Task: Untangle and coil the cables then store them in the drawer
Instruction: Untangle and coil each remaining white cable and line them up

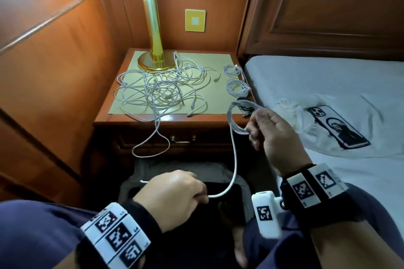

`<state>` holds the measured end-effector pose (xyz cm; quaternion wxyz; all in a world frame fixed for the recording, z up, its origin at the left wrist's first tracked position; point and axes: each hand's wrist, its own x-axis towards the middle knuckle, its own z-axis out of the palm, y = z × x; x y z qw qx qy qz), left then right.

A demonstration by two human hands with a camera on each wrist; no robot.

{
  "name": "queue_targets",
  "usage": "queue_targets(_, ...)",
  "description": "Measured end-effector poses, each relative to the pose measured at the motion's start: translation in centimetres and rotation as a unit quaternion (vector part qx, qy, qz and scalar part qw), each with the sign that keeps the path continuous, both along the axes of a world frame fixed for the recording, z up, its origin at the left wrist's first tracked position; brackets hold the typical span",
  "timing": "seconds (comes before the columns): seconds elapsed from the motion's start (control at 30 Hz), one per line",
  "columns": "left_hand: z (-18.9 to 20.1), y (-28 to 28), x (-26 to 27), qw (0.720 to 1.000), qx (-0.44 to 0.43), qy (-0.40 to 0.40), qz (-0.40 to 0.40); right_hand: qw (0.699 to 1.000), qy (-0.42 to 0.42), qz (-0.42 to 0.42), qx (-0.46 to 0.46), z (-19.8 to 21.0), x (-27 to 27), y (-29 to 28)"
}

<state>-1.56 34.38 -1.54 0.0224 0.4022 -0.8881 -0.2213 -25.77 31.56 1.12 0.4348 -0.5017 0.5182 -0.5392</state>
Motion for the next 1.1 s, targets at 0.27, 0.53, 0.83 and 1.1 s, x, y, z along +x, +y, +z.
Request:
queue_targets(0.27,1.1,-0.4,0.2,0.972,-0.046,0.218,-0.072,0.962,0.242,0.128,0.009,-2.0,1.7,0.6)
queue_targets(0.53,1.3,-3.1,2.5,0.931,-0.145,0.318,0.103,0.962,0.138,0.211,0.100,-1.7,2.6,0.9)
queue_targets(0.83,1.1,-3.9,3.1,0.914,-0.126,0.292,0.252,0.963,0.093,0.214,0.134,-1.0,3.6,1.4)
queue_targets(1.1,0.3,-2.7,1.3,0.881,-0.028,0.398,0.256,0.974,-0.058,0.138,0.168,-0.8,4.1,1.2)
